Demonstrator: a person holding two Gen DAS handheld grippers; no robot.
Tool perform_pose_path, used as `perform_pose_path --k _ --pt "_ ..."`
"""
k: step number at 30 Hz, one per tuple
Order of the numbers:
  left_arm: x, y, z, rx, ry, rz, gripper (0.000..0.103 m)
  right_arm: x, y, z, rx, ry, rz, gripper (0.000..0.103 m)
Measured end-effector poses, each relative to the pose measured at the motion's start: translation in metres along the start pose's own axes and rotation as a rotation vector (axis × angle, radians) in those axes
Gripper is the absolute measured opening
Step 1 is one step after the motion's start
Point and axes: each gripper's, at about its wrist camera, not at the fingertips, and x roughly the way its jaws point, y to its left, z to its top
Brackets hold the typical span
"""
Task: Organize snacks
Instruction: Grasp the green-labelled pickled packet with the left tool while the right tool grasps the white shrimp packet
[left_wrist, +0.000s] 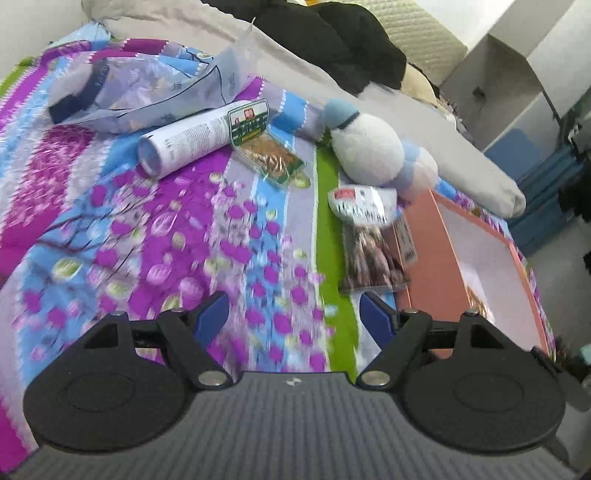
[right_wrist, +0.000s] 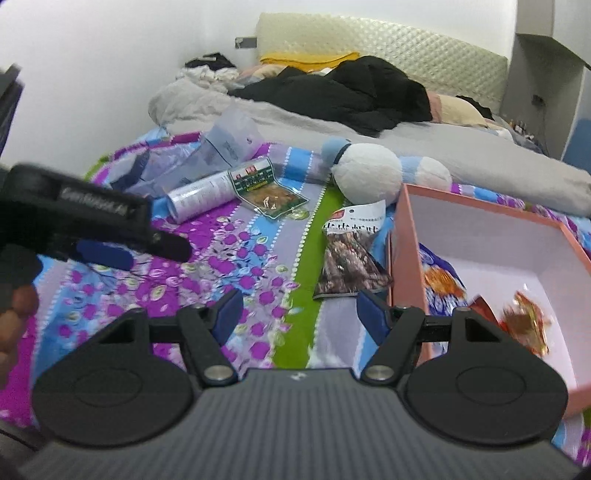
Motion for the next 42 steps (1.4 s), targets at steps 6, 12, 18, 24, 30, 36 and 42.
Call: perform_pose_path --k 6,12,18,24,30,36,42 --pt "0.068 0.018 0.044 -0.050 -0.006 -0.001 0.081 0.061 0.003 0.013 -0.055 0.015 -0.058 0.070" --pt "0.136 0.038 0.081 -0.079 -0.005 -0.022 0.081 0.118 0.002 0.021 -0.112 0.059 -0.131 0.070" --pt "0.181 0.049 0.101 -0.053 0.001 -0.020 0.080 0.159 0.005 0.023 -0.219 0.076 -0.217 0.070" --pt "0.201 0.052 0.116 -0.030 -0.040 -0.032 0.080 0.185 0.007 0.027 -0.272 0.104 -0.274 0.070" --pt "0.221 0.038 0.126 -0.040 -0.078 0.000 0.080 0.201 0.004 0.025 -0.278 0.140 -0.286 0.074" --pt "0.231 0.036 0.134 -0.143 -0.111 0.039 0.073 0.213 -0.005 0.019 -0.260 0.182 -0.282 0.074" --pt "0.237 0.037 0.143 -0.154 -0.108 0.085 0.052 0.215 -0.007 0.018 -0.238 0.181 -0.276 0.063"
